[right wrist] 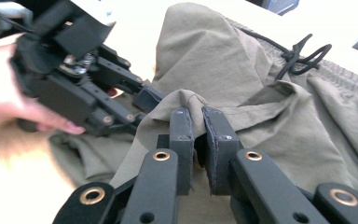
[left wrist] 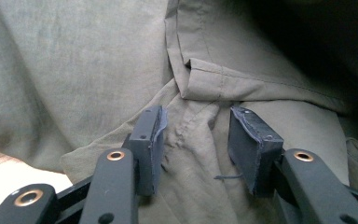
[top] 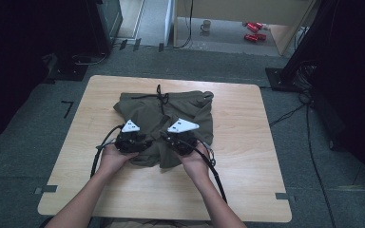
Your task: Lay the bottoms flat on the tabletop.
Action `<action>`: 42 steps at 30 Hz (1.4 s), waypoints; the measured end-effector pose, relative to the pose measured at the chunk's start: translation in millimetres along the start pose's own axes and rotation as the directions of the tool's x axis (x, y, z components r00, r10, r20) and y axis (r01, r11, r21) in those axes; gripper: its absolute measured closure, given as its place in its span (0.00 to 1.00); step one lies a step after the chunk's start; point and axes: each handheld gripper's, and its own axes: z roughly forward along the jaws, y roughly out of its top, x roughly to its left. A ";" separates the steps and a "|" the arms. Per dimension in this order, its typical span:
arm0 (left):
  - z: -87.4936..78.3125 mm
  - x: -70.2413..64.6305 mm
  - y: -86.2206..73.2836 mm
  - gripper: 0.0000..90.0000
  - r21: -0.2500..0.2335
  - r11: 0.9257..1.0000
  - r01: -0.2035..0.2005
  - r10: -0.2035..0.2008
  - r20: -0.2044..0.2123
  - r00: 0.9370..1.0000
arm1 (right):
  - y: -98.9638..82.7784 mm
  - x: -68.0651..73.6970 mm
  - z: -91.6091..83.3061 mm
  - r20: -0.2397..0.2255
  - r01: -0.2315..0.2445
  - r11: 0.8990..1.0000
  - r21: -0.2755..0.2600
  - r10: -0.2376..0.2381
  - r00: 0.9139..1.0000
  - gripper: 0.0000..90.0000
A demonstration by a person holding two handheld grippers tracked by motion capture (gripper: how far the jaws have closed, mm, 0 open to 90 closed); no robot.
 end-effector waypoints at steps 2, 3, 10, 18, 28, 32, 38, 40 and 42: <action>-1.3 -0.3 -0.2 0.61 0.001 1.000 -0.010 0.010 -0.002 1.000 | -2.0 0.9 -9.9 0.003 0.008 1.000 -0.008 -0.008 1.000 0.93; -2.2 -0.4 -0.1 0.61 0.003 1.000 -0.014 0.014 -0.003 1.000 | -3.2 0.8 -14.6 0.010 0.015 1.000 -0.011 -0.015 1.000 0.93; -9.9 0.5 -0.7 0.60 0.011 1.000 -0.018 0.018 -0.006 1.000 | -14.0 -15.0 -43.9 0.059 -0.022 0.999 -0.035 0.024 0.998 0.93; -8.6 1.1 -2.6 0.61 0.015 1.000 -0.021 0.022 -0.011 1.000 | -30.5 -22.5 -78.7 0.106 -0.040 0.998 -0.055 0.046 0.993 0.93; -10.2 2.8 -5.1 0.61 0.009 1.000 -0.024 0.024 -0.010 1.000 | -65.4 -22.4 -111.8 0.153 -0.090 0.995 -0.044 0.095 0.984 0.92; -10.5 2.9 -5.7 0.61 0.007 1.000 -0.021 0.021 -0.011 1.000 | -81.4 -23.2 -120.2 0.156 -0.114 0.993 -0.028 0.117 0.981 0.91; -10.6 3.8 -6.2 0.61 0.005 1.000 -0.020 0.020 -0.006 1.000 | -106.2 -18.9 -126.0 0.143 -0.157 0.988 -0.007 0.157 0.977 0.91; -10.7 3.7 -6.4 0.61 0.005 1.000 -0.020 0.020 -0.007 1.000 | -112.5 -15.3 -124.9 0.134 -0.163 0.987 -0.002 0.162 0.978 0.89; -10.7 3.8 -6.5 0.61 0.004 1.000 -0.019 0.019 -0.006 1.000 | -117.3 -11.8 -123.0 0.130 -0.163 0.987 0.008 0.160 0.979 0.87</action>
